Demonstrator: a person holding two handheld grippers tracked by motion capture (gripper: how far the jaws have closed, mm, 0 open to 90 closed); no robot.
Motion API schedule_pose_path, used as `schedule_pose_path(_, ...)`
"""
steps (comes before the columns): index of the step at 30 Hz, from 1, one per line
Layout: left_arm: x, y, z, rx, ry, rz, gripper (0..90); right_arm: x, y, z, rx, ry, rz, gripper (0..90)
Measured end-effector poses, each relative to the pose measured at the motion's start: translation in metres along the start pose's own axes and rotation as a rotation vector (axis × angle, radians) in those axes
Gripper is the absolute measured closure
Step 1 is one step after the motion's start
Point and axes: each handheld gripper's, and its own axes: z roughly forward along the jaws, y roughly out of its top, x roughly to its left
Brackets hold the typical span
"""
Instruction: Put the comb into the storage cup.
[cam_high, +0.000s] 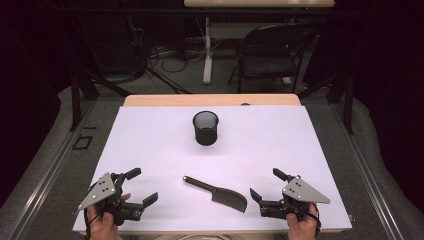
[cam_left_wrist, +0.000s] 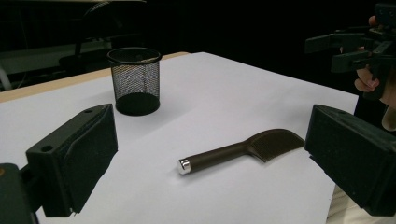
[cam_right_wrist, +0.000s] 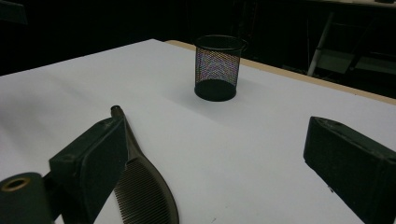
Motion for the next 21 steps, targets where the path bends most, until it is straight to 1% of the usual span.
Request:
schedule_pose_path(1,0.000,0.000,0.000,0.000,0.000,0.000,2.8,0.000,0.000,0.000,0.000,0.000,0.000,6.5)
schedule_pose_path(2,0.000,0.001,0.001,0.006,-0.004,-0.004,2.7,-0.001,-0.001,0.000,0.011,-0.007,-0.010,6.5)
schedule_pose_path(4,0.000,0.001,0.002,0.010,0.000,-0.006,2.7,-0.002,-0.002,0.001,0.014,-0.005,-0.008,6.5)
schedule_pose_path(8,0.000,0.000,0.006,0.026,-0.012,-0.024,2.7,-0.005,-0.004,0.002,0.022,-0.007,0.004,6.3)
schedule_pose_path(9,0.000,-0.001,0.008,0.043,-0.007,-0.025,2.7,-0.006,-0.004,0.003,0.029,-0.008,0.009,6.3)
schedule_pose_path(10,0.000,-0.001,0.009,0.051,-0.016,-0.029,2.6,-0.007,-0.005,0.003,0.033,-0.007,0.012,6.3)
schedule_pose_path(11,0.000,-0.001,0.009,0.051,-0.016,-0.029,2.5,-0.007,-0.005,0.004,0.032,-0.005,0.017,6.2)
schedule_pose_path(13,0.000,-0.003,0.013,0.074,-0.031,-0.038,1.2,-0.008,-0.006,0.005,0.033,-0.005,0.025,6.2)
schedule_pose_path(14,0.001,-0.005,0.015,0.080,-0.047,-0.046,0.0,-0.009,-0.006,0.005,0.032,-0.005,0.026,6.2)
schedule_pose_path(15,0.001,-0.005,0.015,0.080,-0.047,-0.046,0.2,-0.009,-0.006,0.005,0.032,-0.005,0.026,6.2)
schedule_pose_path(17,0.001,-0.006,0.017,0.104,-0.045,-0.062,0.2,-0.009,-0.006,0.006,0.037,-0.006,0.026,6.2)
schedule_pose_path(19,0.002,-0.008,0.021,0.122,-0.025,-0.093,0.2,-0.010,-0.007,0.007,0.042,-0.002,0.030,6.2)
schedule_pose_path(21,0.004,-0.009,0.022,0.128,-0.035,-0.121,0.2,-0.010,-0.007,0.007,0.046,0.000,0.035,6.2)
